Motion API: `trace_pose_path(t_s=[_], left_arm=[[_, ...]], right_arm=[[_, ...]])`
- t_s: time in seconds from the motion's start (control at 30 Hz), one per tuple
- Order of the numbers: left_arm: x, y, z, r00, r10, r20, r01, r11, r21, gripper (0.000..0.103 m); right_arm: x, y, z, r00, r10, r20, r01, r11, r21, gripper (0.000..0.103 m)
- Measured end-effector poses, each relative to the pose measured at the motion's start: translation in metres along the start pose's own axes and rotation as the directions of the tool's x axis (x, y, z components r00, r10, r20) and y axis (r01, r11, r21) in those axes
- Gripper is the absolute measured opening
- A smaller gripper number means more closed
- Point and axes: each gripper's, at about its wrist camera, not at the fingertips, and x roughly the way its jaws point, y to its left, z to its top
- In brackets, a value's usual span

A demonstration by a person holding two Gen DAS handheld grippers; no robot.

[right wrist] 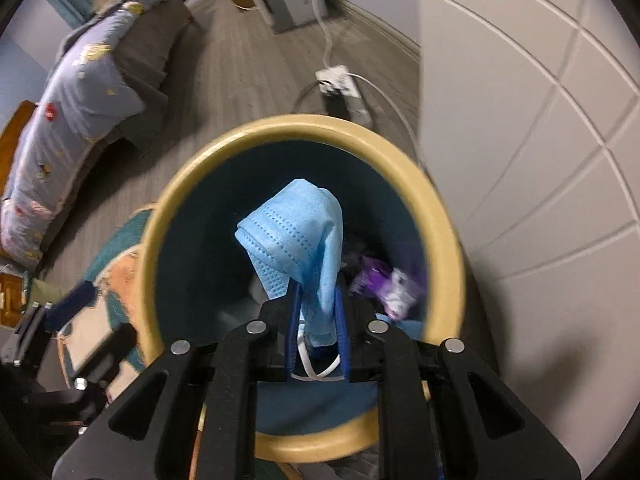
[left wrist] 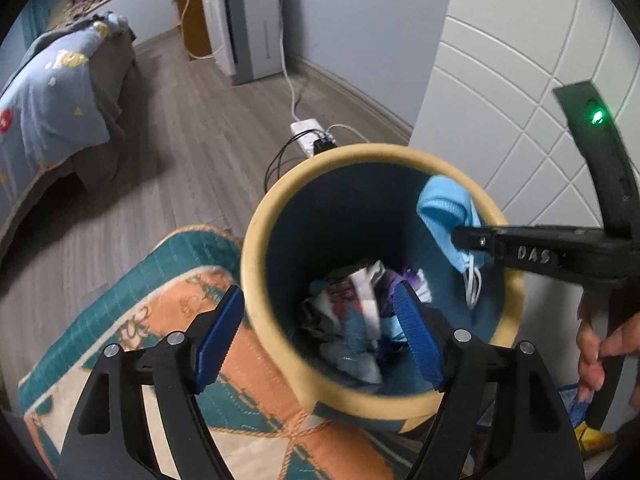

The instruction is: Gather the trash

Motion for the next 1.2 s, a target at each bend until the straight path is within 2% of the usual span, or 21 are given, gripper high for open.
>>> trace_pose_path(t_s=[0.07,0.1,0.17,0.23,0.33,0.5,0.57,0.67,0.77,0.9,1.07,1.13,1.2], left_arm=[[0.001,0.008,-0.006,1.000,0.008,-0.002,-0.008,1.000,-0.016,0.078],[0.000,0.011,-0.008,1.000,0.008,-0.003,-0.008,1.000,-0.023,0.079],[0.000,0.017,-0.012,1.000,0.010,-0.003,-0.010,0.999,-0.041,0.083],[-0.003,0.022,-0.017,1.000,0.011,0.001,-0.011,0.998,-0.056,0.086],[-0.006,0.025,-0.020,1.000,0.017,0.008,-0.017,0.998,-0.065,0.092],[-0.016,0.022,-0.028,0.999,0.043,0.032,-0.041,0.997,-0.069,0.095],[-0.023,0.019,-0.030,0.997,0.061,0.040,-0.059,0.996,-0.061,0.096],[-0.038,0.011,-0.031,0.994,0.083,0.066,-0.081,0.996,-0.036,0.097],[-0.064,0.002,-0.032,0.983,0.129,0.131,-0.129,0.992,-0.014,0.098],[-0.100,-0.002,-0.036,0.973,0.139,0.182,-0.137,0.990,-0.023,0.098],[-0.152,0.000,-0.051,0.967,0.075,0.245,-0.057,0.995,-0.077,0.098],[-0.167,0.002,-0.053,0.965,0.140,0.221,-0.111,0.984,-0.140,0.098],[-0.180,0.003,-0.055,0.964,0.156,0.215,-0.120,0.978,-0.173,0.098]], right_arm=[[-0.003,0.006,0.000,0.999,0.006,0.033,-0.006,1.000,-0.022,0.036],[-0.004,0.006,0.001,0.999,0.007,0.046,-0.006,1.000,-0.025,0.040],[-0.007,0.006,0.002,0.998,-0.012,0.067,0.014,1.000,-0.021,0.061],[-0.007,0.001,0.004,0.997,-0.031,0.073,0.032,0.999,-0.015,0.069],[-0.005,-0.005,0.002,0.996,-0.054,0.065,0.054,0.999,0.002,0.074],[-0.011,-0.009,0.004,0.994,-0.072,0.085,0.069,0.997,0.034,0.086],[-0.020,-0.007,0.003,0.993,-0.075,0.095,0.070,0.996,0.053,0.098],[-0.039,0.000,-0.001,0.991,-0.074,0.110,0.068,0.996,0.062,0.097],[-0.063,0.009,-0.007,0.990,-0.084,0.111,0.078,0.996,0.053,0.097],[-0.109,0.013,-0.025,0.982,-0.111,0.150,0.109,0.994,0.021,0.097],[-0.172,0.034,-0.071,0.957,-0.102,0.271,0.141,0.982,-0.127,0.097],[-0.187,0.041,-0.087,0.950,-0.101,0.295,0.153,0.976,-0.158,0.097],[-0.201,0.050,-0.105,0.940,-0.099,0.328,0.168,0.968,-0.188,0.097]])
